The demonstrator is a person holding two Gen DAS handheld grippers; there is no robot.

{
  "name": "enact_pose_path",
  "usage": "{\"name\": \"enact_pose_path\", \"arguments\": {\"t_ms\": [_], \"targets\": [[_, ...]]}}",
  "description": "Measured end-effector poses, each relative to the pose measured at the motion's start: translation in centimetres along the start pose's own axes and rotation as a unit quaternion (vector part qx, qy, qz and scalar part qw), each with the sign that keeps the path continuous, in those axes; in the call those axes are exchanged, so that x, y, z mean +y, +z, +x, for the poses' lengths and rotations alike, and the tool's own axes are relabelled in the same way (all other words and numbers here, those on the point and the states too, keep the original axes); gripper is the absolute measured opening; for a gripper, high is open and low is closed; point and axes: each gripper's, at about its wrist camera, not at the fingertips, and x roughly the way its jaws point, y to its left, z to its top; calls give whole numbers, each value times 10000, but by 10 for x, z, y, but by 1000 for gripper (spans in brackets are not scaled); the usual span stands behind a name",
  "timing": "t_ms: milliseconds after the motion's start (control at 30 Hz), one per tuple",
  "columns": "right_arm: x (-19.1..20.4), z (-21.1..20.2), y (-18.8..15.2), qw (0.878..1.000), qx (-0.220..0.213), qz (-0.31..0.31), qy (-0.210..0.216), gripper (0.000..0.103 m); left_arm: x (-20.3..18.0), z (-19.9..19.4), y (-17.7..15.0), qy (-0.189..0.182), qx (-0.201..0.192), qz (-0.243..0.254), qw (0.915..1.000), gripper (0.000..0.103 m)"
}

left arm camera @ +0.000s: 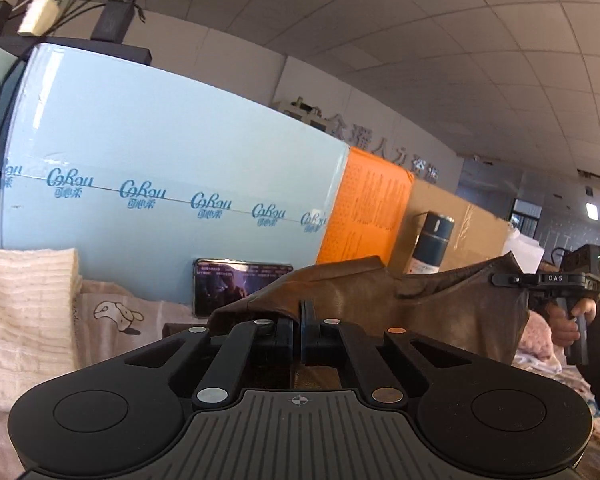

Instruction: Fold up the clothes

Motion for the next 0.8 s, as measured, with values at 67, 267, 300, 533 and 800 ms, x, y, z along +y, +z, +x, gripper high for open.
{"name": "enact_pose_path", "arguments": {"t_ms": [67, 267, 300, 533, 800], "targets": [[-8, -2, 5, 9997, -36, 226, 46, 8, 6, 10, 3, 157, 136, -96, 9997, 2], [-37, 65, 2, 9926, 940, 376, -674, 9, 28, 72, -3, 766, 1060, 16, 9914, 3], [-41, 77, 0, 9900, 1108, 361, -798, 10, 33, 80, -5, 831, 1142, 50, 9900, 3], [-65, 109, -25, 9770, 1391, 313, -1586, 50, 46, 102, -18, 1274, 1395, 413, 9811, 27], [-42, 59, -27, 9685, 347, 455, -2423, 81, 41, 68, -10, 1447, 1183, -117, 9823, 87]]}}
